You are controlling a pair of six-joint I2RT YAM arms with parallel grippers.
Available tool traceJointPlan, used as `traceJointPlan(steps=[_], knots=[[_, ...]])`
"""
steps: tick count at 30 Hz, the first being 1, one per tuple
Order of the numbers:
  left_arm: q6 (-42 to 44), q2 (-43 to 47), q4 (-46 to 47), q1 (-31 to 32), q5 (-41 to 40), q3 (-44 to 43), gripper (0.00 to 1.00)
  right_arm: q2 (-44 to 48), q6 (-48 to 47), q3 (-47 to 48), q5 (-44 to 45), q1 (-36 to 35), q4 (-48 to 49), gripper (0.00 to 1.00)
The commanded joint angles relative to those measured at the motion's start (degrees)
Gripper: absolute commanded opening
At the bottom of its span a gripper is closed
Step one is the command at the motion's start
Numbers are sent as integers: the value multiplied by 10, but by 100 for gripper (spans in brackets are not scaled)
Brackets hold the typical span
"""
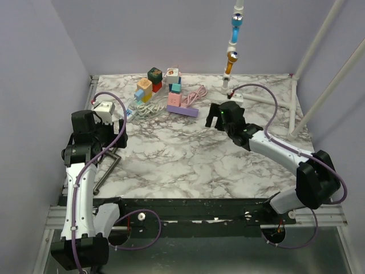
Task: Pull the plug off the socket
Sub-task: Move the socket to the center of the board.
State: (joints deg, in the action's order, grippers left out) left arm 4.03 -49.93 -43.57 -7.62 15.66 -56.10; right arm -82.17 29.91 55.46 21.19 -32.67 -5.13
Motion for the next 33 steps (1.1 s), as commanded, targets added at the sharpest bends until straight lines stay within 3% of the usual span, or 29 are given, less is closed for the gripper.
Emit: traceJointPlan(steps=[1, 8, 14, 18, 21, 33], knots=[[31, -31, -41, -2, -13, -43, 98, -58, -24, 39, 93, -49, -17, 100], [43, -94, -82, -4, -12, -86, 99, -154, -104, 104, 86, -54, 19, 100], [54, -115, -94, -4, -12, -98, 98, -274, -261, 187, 125, -70, 75, 100], [58, -113, -90, -4, -16, -101, 99, -294, -360, 160, 30, -77, 169, 100], [66, -117, -86, -4, -23, -105, 99, -300, -384, 153, -35, -80, 197, 100], [63, -154, -69, -5, -7, -132, 99, -417, -511, 256, -13, -96, 207, 100]])
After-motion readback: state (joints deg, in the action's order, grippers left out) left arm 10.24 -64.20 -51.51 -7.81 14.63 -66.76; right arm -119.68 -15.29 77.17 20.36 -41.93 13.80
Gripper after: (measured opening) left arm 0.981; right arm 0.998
